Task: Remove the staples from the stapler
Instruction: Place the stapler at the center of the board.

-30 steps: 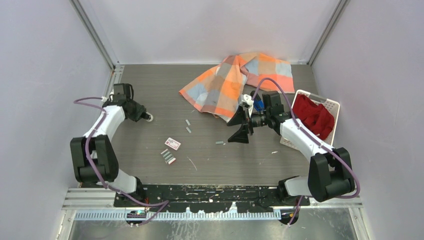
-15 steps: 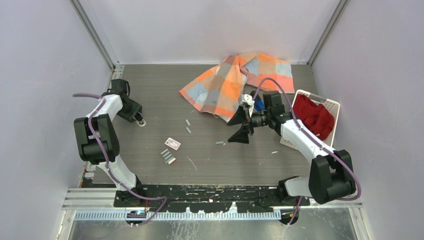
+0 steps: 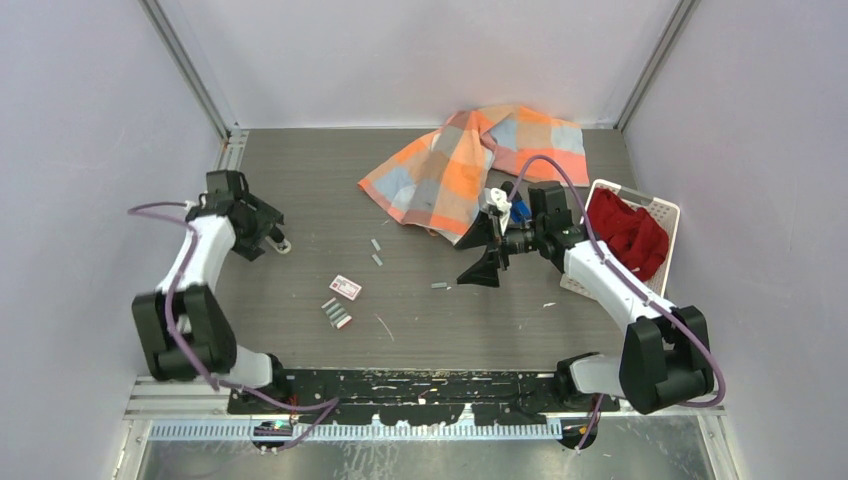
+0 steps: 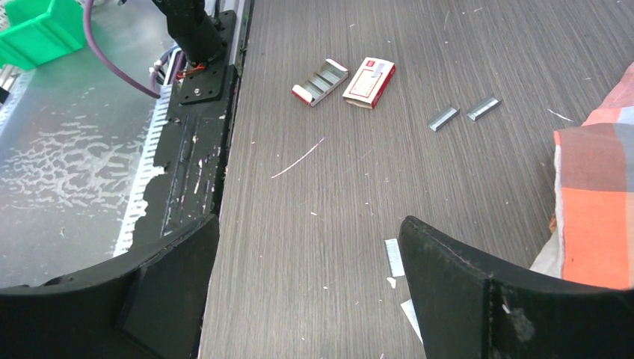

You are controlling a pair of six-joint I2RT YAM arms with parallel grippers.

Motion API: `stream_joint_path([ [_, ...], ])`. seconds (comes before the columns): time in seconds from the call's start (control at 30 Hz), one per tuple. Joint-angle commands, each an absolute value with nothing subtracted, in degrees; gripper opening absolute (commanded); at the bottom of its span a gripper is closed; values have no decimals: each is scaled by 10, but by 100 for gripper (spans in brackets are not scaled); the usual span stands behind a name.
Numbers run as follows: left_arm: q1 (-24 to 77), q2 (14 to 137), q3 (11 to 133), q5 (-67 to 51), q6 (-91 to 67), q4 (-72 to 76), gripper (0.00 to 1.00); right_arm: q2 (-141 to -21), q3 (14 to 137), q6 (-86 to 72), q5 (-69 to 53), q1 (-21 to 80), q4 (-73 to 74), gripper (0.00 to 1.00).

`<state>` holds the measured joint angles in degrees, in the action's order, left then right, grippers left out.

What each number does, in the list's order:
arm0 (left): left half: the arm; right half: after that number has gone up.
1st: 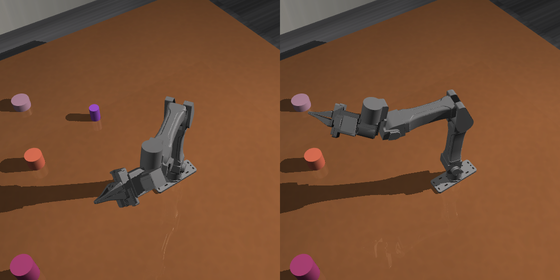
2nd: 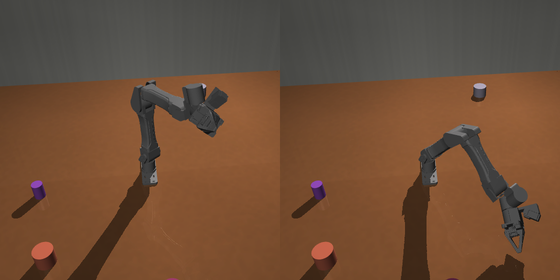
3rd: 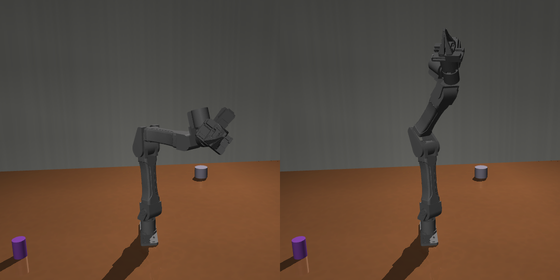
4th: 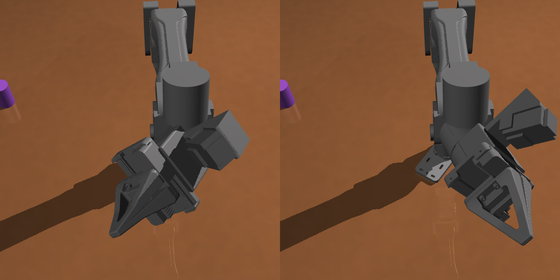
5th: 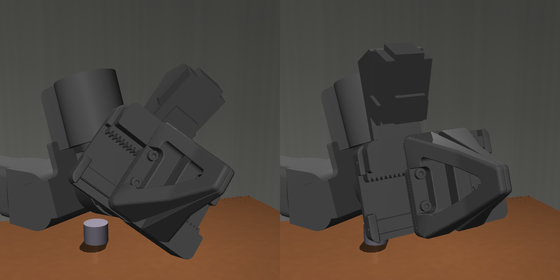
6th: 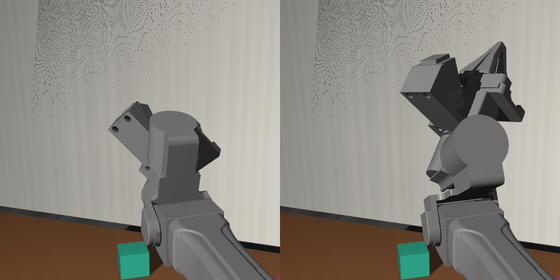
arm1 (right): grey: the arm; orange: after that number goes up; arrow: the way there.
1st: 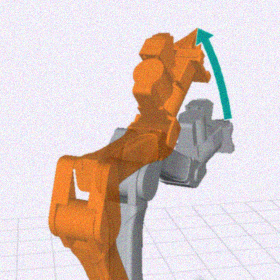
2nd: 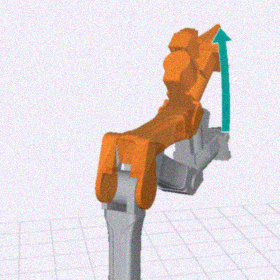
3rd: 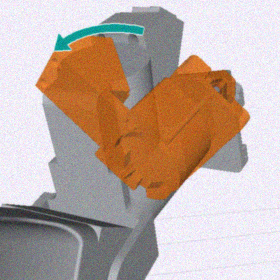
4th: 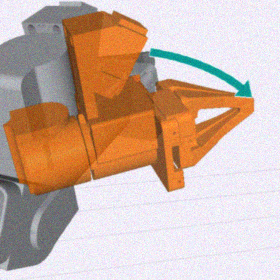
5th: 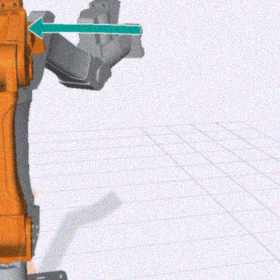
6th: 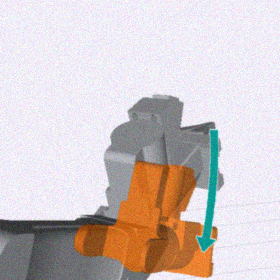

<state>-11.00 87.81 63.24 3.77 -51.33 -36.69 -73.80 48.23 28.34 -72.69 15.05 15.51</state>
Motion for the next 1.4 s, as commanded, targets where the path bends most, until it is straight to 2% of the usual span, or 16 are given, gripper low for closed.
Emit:
stream_joint_path([
  [0.0,-112,738,555,-49,-480,-320,74,-714,506,327,-728,146,176,95],
  [0.27,-92,529,336,-359,-458,-104,70,-684,489,399,-731,129,198,95],
  [0.43,-74,437,259,-414,-475,-43,70,-684,484,440,-738,115,218,95],
  [0.73,-70,447,187,-380,-473,-7,69,-698,485,494,-731,105,250,95],
  [1.0,-65,486,201,-361,-433,-51,66,-705,484,497,-725,101,250,95],
  [1.27,66,488,252,-154,-371,-167,65,-707,482,507,-719,102,253,95],
  [1.37,113,508,273,-75,-371,-193,55,-706,481,510,-720,102,254,95],
])
